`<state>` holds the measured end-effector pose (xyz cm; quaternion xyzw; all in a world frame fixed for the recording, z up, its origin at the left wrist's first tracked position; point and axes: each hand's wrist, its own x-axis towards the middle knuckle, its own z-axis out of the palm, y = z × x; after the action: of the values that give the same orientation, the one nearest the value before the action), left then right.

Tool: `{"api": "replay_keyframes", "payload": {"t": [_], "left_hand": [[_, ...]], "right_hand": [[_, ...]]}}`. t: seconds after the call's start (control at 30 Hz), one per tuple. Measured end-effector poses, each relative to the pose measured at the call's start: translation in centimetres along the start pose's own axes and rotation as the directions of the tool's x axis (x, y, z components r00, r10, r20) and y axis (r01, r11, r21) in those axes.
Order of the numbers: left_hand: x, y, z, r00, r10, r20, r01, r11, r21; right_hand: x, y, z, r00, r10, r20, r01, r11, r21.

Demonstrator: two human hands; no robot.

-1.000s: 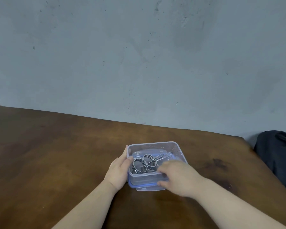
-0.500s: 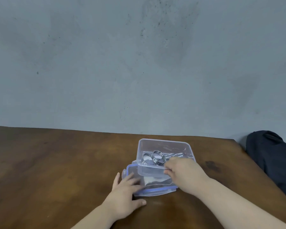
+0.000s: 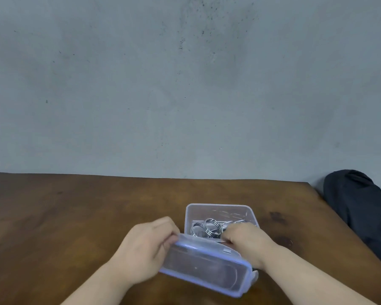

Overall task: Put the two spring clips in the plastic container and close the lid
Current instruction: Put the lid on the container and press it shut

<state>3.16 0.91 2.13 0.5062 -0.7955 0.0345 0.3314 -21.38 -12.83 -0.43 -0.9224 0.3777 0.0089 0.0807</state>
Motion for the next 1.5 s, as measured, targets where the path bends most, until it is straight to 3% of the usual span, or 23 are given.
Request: {"api": "replay_keyframes", "payload": {"t": [0.07, 0.1, 0.13, 0.17, 0.23, 0.27, 0.3, 0.33, 0.4, 0.43, 0.47, 0.53, 0.6, 0.7, 0.93, 1.13, 1.37, 1.5], "left_hand": [[0.7, -0.5, 0.1, 0.994, -0.101, -0.045, 0.098, 0.994, -0.052], [1.1, -0.7, 0.2, 0.986, -0.153, -0.064, 0.148, 0.985, -0.086], [1.6, -0.8, 0.4, 0.975, -0.206, -0.081, 0.195, 0.973, -0.125], [2.1, -0.9, 0.6, 0.961, -0.260, -0.093, 0.242, 0.955, -0.174], [3.6, -0.8, 1.1, 0.912, -0.398, -0.095, 0.357, 0.887, -0.292], [4.4, -0.9, 1.4, 0.878, -0.474, -0.071, 0.425, 0.838, -0.341], [5.1, -1.0, 1.7, 0.846, -0.532, -0.036, 0.483, 0.792, -0.373], [5.9, -1.2, 2.1, 0.823, -0.568, -0.002, 0.522, 0.758, -0.390], [7.6, -1.5, 2.9, 0.801, -0.597, 0.054, 0.561, 0.715, -0.417], [8.4, -1.6, 3.3, 0.792, -0.607, 0.074, 0.573, 0.695, -0.434], [9.1, -1.7, 3.7, 0.780, -0.620, 0.086, 0.585, 0.672, -0.454], [10.3, -2.1, 4.4, 0.748, -0.657, 0.094, 0.606, 0.618, -0.500], [10.8, -3.0, 4.9, 0.706, -0.695, 0.134, 0.633, 0.535, -0.559], [10.0, -4.4, 5.7, 0.616, -0.740, 0.270, 0.693, 0.346, -0.633], [8.1, -6.3, 9.0, 0.490, -0.833, 0.256, 0.750, 0.253, -0.611], [8.4, -5.9, 10.1, 0.476, -0.863, 0.167, 0.788, 0.335, -0.517], [9.2, -5.8, 11.1, 0.512, -0.852, 0.108, 0.822, 0.449, -0.350], [9.3, -6.0, 11.1, 0.494, -0.862, 0.115, 0.832, 0.430, -0.350]], "right_hand": [[0.2, 1.0, 1.0, 0.989, 0.073, 0.130, -0.092, 0.985, 0.144], [0.5, 1.9, 2.0, 0.985, 0.034, 0.170, -0.085, 0.948, 0.306], [0.9, 2.6, 2.3, 0.994, -0.015, 0.104, -0.028, 0.916, 0.399], [0.6, 2.6, 1.8, 0.997, -0.001, 0.075, -0.043, 0.818, 0.574], [-1.0, 1.8, 0.0, 0.990, 0.063, 0.127, -0.134, 0.711, 0.690], [-1.6, 1.9, -1.1, 0.984, 0.156, 0.082, -0.163, 0.627, 0.762], [-2.2, 2.2, -1.7, 0.963, 0.268, -0.003, -0.120, 0.439, 0.890], [-2.4, 2.7, -2.2, 0.922, 0.365, -0.131, -0.008, 0.357, 0.934], [-2.8, 3.4, -2.7, 0.872, 0.431, -0.232, 0.136, 0.243, 0.960], [-2.7, 3.5, -3.0, 0.859, 0.450, -0.245, 0.152, 0.231, 0.961], [-2.5, 3.4, -3.1, 0.845, 0.459, -0.274, 0.148, 0.292, 0.945], [-1.8, 3.3, -3.4, 0.799, 0.491, -0.347, 0.078, 0.487, 0.870], [-0.8, 4.1, -3.1, 0.753, 0.560, -0.345, 0.048, 0.477, 0.878], [0.8, 5.1, -2.0, 0.748, 0.622, -0.231, -0.080, 0.431, 0.899], [2.7, 5.7, -0.1, 0.690, 0.703, -0.173, -0.320, 0.511, 0.798], [3.1, 6.3, 0.8, 0.657, 0.735, -0.170, -0.447, 0.560, 0.698], [3.1, 6.8, 1.4, 0.636, 0.767, -0.086, -0.452, 0.461, 0.764], [3.1, 6.6, 1.1, 0.645, 0.762, -0.050, -0.458, 0.438, 0.774]]}}
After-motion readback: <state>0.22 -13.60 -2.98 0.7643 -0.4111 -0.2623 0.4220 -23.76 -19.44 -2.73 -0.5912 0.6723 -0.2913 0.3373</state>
